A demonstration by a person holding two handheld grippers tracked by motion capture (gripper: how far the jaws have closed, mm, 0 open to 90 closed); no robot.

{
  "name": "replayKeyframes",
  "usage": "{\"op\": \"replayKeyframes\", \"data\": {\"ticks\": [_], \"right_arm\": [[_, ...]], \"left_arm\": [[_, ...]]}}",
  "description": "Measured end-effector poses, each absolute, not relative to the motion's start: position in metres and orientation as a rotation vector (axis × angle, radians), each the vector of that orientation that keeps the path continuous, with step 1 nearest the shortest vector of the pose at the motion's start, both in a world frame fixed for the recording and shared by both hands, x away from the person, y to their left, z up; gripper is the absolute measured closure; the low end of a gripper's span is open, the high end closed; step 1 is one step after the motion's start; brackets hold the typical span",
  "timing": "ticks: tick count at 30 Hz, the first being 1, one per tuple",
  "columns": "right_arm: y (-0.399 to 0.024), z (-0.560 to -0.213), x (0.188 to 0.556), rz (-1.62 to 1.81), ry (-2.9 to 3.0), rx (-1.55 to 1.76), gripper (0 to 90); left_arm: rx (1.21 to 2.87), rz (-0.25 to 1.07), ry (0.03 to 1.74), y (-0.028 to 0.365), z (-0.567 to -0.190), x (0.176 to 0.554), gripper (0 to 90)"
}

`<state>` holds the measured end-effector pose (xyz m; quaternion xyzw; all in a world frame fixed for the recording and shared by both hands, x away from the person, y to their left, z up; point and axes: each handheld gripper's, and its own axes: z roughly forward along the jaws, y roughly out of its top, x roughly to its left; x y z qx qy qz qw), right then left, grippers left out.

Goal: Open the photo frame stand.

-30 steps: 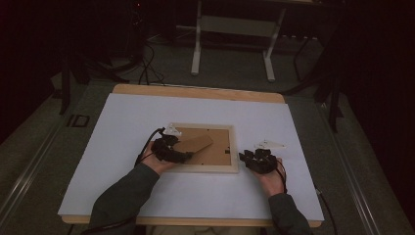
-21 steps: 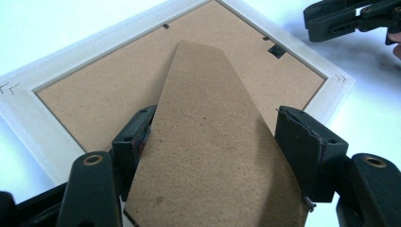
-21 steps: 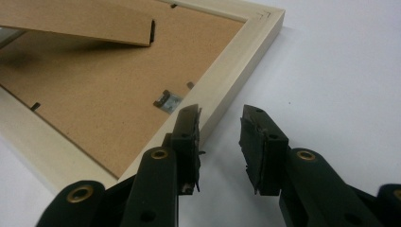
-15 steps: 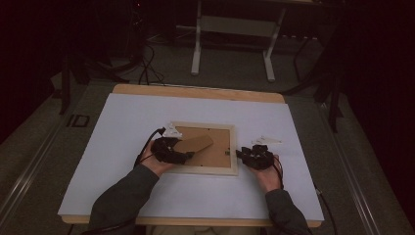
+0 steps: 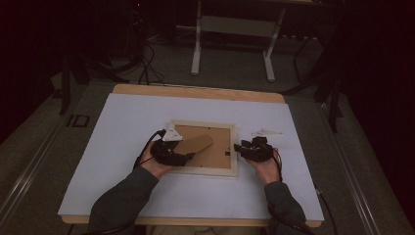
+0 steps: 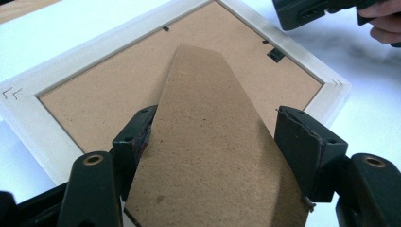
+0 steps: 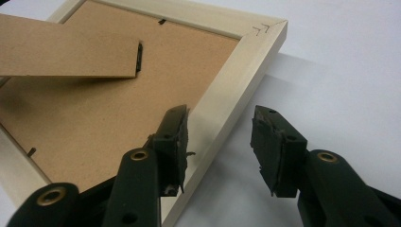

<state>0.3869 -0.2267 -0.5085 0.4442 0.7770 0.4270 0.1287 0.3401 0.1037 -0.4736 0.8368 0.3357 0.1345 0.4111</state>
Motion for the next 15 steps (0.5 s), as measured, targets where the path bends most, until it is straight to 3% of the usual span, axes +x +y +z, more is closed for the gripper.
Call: {"op": "replayKeyframes", "data": {"ticks": [15], "right_arm": [[-0.214,-0.512,0.408,1.296,2.309,1.345,44.8]], "left_arm": [[2.094,0.36,0.822,0.105,-0.474,0.333,35.4]]}}
